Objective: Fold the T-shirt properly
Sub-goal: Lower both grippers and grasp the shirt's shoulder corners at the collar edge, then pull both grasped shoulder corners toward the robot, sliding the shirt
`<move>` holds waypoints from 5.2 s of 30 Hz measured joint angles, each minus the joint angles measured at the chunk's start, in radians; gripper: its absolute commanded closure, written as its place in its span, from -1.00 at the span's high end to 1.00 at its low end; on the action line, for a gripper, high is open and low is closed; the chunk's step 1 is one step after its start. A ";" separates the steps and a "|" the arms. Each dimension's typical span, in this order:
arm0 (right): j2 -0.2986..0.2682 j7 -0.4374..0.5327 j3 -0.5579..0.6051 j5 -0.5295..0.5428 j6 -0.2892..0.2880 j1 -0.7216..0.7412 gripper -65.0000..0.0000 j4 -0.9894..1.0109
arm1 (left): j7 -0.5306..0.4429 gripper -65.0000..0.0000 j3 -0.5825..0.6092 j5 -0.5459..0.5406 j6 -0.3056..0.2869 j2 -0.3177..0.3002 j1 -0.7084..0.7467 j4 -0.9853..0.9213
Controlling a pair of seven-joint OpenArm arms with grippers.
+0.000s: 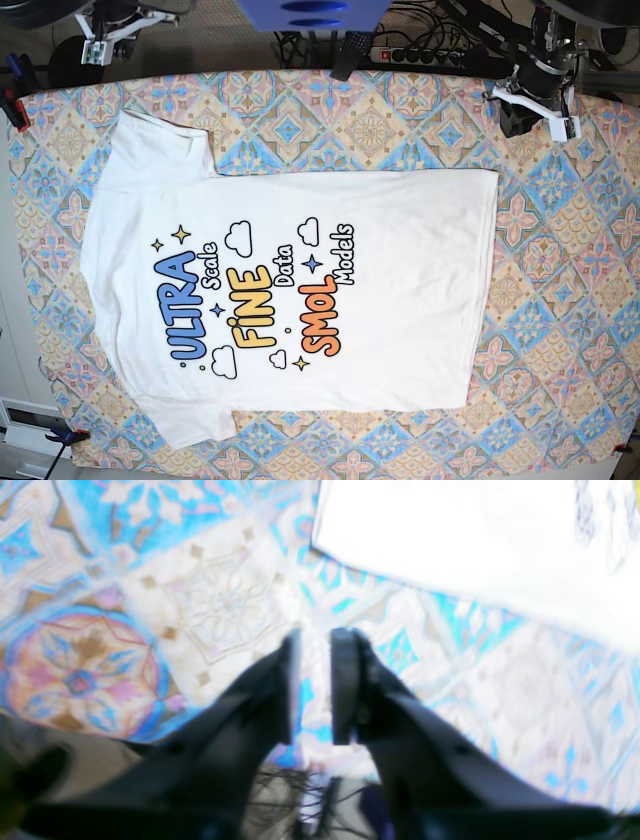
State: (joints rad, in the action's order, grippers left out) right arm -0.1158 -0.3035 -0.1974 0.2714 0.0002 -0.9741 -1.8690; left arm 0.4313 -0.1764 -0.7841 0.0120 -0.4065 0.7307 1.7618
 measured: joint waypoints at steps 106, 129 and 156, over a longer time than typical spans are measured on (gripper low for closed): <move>-0.010 -0.257 -0.336 0.394 -0.296 0.081 -0.99 0.060 | 0.114 -1.00 0.061 -0.116 -0.001 0.049 0.013 -0.047; 0.003 -0.466 -0.382 0.494 -0.293 0.353 -1.00 -0.017 | 0.127 -1.00 0.037 -0.113 -0.001 0.077 -0.171 0.066; -0.017 -0.614 -0.272 0.484 -0.288 0.940 -0.36 0.423 | 0.123 -0.54 0.109 -0.114 0.003 0.078 -0.581 -0.335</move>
State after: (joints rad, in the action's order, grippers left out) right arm -0.1329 -0.9173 -0.4690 0.7559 -0.2874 -0.0338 -1.4464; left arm 0.5541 -0.0677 -0.8978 0.0154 -0.3283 0.1501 1.4265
